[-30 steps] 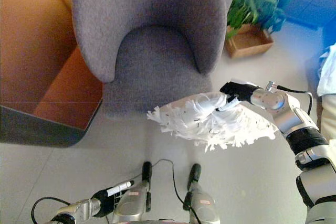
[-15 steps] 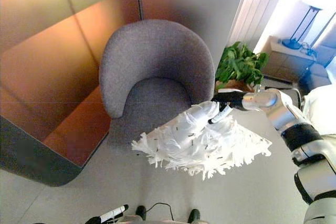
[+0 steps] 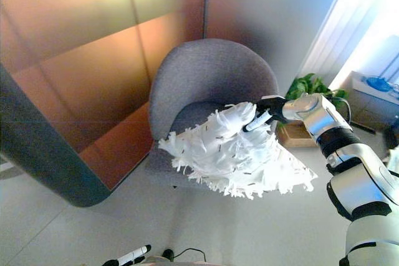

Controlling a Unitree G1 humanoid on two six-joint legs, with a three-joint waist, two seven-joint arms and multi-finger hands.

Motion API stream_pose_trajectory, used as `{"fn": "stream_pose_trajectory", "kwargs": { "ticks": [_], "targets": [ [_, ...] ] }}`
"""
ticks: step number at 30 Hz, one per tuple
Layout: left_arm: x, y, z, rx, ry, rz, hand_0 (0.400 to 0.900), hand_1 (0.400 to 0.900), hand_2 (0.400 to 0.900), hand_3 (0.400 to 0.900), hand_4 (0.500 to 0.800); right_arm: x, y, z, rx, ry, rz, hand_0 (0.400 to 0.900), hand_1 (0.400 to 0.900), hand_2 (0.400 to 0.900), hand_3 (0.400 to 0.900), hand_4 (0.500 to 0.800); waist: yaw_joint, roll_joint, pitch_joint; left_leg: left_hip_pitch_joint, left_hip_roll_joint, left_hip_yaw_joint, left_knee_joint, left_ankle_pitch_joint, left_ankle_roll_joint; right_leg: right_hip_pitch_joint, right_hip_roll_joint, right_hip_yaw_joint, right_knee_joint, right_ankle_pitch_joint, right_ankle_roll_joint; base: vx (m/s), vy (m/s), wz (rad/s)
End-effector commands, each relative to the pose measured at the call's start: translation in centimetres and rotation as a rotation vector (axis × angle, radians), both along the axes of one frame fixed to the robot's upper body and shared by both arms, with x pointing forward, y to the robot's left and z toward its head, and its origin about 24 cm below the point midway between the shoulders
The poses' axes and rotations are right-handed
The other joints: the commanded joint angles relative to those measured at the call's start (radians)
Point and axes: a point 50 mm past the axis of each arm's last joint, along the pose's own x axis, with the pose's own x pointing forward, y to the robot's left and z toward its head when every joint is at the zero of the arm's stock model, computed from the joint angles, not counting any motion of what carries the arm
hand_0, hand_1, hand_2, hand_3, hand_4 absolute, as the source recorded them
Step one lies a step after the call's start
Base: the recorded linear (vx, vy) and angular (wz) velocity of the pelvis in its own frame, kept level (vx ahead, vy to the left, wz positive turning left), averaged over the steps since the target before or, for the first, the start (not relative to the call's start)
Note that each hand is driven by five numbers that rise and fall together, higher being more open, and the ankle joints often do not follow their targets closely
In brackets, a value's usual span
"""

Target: Pick up the pillow and put it on the sofa.

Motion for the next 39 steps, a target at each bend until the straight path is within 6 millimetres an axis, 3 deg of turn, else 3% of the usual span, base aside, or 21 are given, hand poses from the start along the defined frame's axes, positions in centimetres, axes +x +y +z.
{"fn": "stream_pose_trajectory", "kwargs": {
  "ticks": [1, 16, 17, 18, 26, 39],
  "targets": [
    [-2.3, -0.6, -0.3, -0.057, 0.161, -0.016, 0.9, 0.9, 0.9, 0.9, 0.8, 2.0, 0.5, 15.9, 0.07, -0.512, -0.127, 0.4, 0.4, 0.4, 0.4, 0.5, 0.024, -0.061, 0.011, 0.007, -0.031, 0.037, -0.007, -0.062, -0.004, 0.069, 0.031, -0.014, 0.0, -0.064, 0.02, -0.02, 0.017, 0.13],
    [-2.3, 0.8, 0.1, -0.035, 0.105, -0.027, 0.9, 0.9, 0.9, 0.9, 0.8, -0.4, -7.1, 18.9, -0.022, -0.58, -0.499, 0.4, 0.4, 0.4, 0.4, 0.5, 0.074, -0.07, 0.066, -0.051, -0.023, -0.015, -0.007, -0.055, -0.002, 0.03, 0.042, -0.033, -0.001, -0.069, 0.019, 0.0, 0.001, 0.09],
    [-2.3, 0.8, 0.1, -0.037, 0.103, -0.03, 0.9, 0.9, 0.9, 0.9, 0.8, -0.7, -7.6, 19.2, -0.048, -0.6, -0.537, 0.475, 0.475, 0.475, 0.475, 0.545, 0.075, -0.069, 0.066, -0.053, -0.023, -0.017, -0.007, -0.056, -0.002, 0.028, 0.042, -0.032, -0.001, -0.071, 0.019, 0.02, -0.005, 0.03],
    [-2.3, 0.7, 0.1, -0.042, 0.099, -0.032, 0.9, 0.9, 0.9, 0.9, 0.8, -1.0, -8.3, 19.5, -0.073, -0.634, -0.598, 0.9, 0.9, 0.9, 0.9, 0.8, 0.076, -0.065, 0.065, -0.057, -0.023, -0.017, -0.007, -0.055, -0.003, 0.024, 0.042, -0.032, -0.001, -0.071, 0.02, 0.0, 0.0, 0.0],
    [-2.2, 1.1, 0.3, -0.054, 0.054, -0.056, 0.9, 0.9, 0.9, 0.9, 0.8, -2.2, -10.7, 18.8, -0.099, -0.566, -0.668, 0.9, 0.9, 0.9, 0.9, 0.8, 0.077, -0.043, 0.095, -0.099, -0.023, -0.02, -0.007, -0.051, -0.003, -0.015, 0.035, -0.031, -0.001, -0.073, 0.022, -0.09, -0.008, -0.03],
    [-2.7, 1.2, 0.4, -0.081, 0.05, -0.071, 0.9, 0.9, 0.9, 0.9, 0.8, -3.0, -12.1, 18.0, -0.156, -0.49, -0.639, 0.9, 0.9, 0.9, 0.9, 0.8, 0.06, -0.036, 0.087, -0.093, -0.017, 0.01, -0.007, -0.057, -0.008, -0.02, 0.032, -0.02, -0.001, -0.08, 0.019, -0.02, 0.002, -0.04]
  ]
}}
